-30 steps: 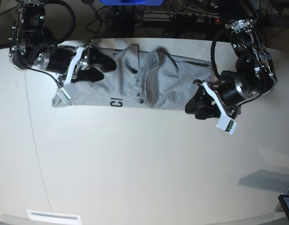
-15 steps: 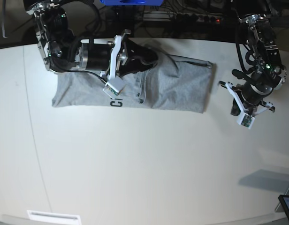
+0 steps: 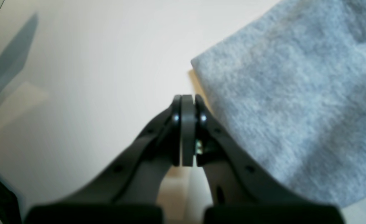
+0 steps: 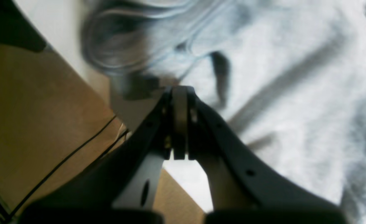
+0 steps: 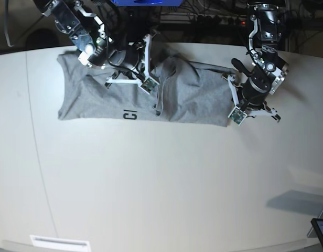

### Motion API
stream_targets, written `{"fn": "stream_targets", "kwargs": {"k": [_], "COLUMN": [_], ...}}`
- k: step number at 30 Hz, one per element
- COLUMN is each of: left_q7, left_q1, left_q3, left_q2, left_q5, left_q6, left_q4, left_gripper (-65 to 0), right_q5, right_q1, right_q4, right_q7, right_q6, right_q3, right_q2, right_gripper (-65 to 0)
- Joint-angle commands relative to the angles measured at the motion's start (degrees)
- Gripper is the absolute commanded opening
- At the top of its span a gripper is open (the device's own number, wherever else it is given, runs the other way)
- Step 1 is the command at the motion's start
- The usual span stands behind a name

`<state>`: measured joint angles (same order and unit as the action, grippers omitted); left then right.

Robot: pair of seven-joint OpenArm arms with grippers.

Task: Fold the T-shirt properly
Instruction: 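Release the shirt end and raise both grippers above the strip, then press both grippers onto the folded strip to flatten it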

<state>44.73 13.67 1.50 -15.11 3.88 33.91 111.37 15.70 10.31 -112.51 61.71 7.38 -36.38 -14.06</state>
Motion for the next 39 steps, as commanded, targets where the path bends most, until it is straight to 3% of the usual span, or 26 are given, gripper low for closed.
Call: {"fn": "stream_targets", "kwargs": {"k": [1, 4, 6, 12, 20, 23, 33, 39], "left_q7": [-0.99, -2.22, -4.60, -5.04, -5.39, -5.48, -5.04, -5.04], "left_q1": [-0.62, -0.62, -0.18, 1.14, 1.93, 1.76, 2.46, 2.64], "left_q3": [0.04, -0.22, -0.22, -4.00, -5.41, -5.15, -0.13, -0.57], "left_q2": [-0.23, 0.21, 0.39, 0.13, 0.04, -2.16, -2.34, -2.25], "left_q5": [-0.14, -0.32, -1.46, 0.65, 5.66, 5.13, 5.40, 5.04], "left_q6": [-0.55, -0.55, -0.55, -0.55, -0.55, -0.55, -0.55, -0.55], "left_q4": [1.20, 0.94, 0.76, -2.32, -11.28, -13.22, 0.76, 1.73], "left_gripper": [-65.0, -65.0, -65.0, -65.0, -65.0, -65.0, -65.0, -65.0], "right_q5": [-1.68, -4.93, -5.20, -5.29, -5.29, -5.20, -5.20, -5.20], "right_q1": [-0.68, -1.56, -2.79, -4.64, -4.37, -4.37, -4.46, -4.55], "right_q4": [-1.12, -1.12, -1.12, -1.12, -1.29, -1.29, -1.38, -1.38], "right_q7": [-0.92, 1.36, 3.21, 4.26, 3.74, 3.74, 2.68, 1.63], "right_q6": [-1.62, -7.24, -8.48, -8.48, -8.48, -8.48, -8.39, -8.30], "right_q3": [-0.23, -1.03, -0.94, -0.23, 8.47, 11.37, 12.16, 12.07], "right_q2": [0.04, 0.22, 0.22, -0.22, 0.22, 0.22, 1.36, 1.80], "right_gripper": [-64.9, -65.0, -65.0, -65.0, -65.0, -65.0, -65.0, -65.0]}}
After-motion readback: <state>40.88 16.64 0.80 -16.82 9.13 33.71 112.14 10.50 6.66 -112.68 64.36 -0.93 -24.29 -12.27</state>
